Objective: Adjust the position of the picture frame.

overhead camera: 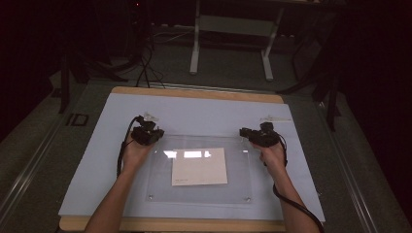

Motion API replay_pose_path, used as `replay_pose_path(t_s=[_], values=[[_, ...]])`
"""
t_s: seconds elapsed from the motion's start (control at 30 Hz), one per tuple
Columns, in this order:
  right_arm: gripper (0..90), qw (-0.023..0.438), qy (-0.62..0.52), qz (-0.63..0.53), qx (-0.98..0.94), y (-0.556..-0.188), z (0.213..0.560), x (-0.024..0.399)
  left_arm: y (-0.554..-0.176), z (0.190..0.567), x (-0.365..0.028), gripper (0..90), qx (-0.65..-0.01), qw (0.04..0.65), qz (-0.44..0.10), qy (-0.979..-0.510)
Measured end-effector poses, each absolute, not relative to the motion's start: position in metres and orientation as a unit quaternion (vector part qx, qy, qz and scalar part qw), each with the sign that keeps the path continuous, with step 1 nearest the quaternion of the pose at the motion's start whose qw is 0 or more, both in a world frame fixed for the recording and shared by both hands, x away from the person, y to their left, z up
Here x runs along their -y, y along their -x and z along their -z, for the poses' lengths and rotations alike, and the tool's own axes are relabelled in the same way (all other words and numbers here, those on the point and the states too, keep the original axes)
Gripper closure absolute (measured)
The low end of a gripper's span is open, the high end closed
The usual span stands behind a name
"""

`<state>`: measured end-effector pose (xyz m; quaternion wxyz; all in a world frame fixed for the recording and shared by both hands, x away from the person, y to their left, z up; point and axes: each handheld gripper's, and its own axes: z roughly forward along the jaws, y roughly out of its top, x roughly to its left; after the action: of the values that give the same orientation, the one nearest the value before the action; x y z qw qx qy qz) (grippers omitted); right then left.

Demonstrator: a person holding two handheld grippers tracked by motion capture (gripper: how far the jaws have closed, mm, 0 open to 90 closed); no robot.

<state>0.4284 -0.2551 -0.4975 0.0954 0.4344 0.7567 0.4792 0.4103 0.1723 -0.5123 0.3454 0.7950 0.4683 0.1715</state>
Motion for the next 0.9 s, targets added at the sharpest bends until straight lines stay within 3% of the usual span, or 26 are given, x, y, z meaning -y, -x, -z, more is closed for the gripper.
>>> replay_pose_path(t_s=[0.2,0.9], values=[[80.2,0.09,-0.455,-0.47,-0.751,-0.436,0.522,0.253,-0.417,0.523,-0.17,86.0,-0.482,0.335,-0.178,-0.79],[81.4,0.124,-0.445,-0.464,-0.755,-0.432,0.523,0.249,-0.412,0.526,-0.172,84.1,-0.49,0.355,-0.173,-0.777]])
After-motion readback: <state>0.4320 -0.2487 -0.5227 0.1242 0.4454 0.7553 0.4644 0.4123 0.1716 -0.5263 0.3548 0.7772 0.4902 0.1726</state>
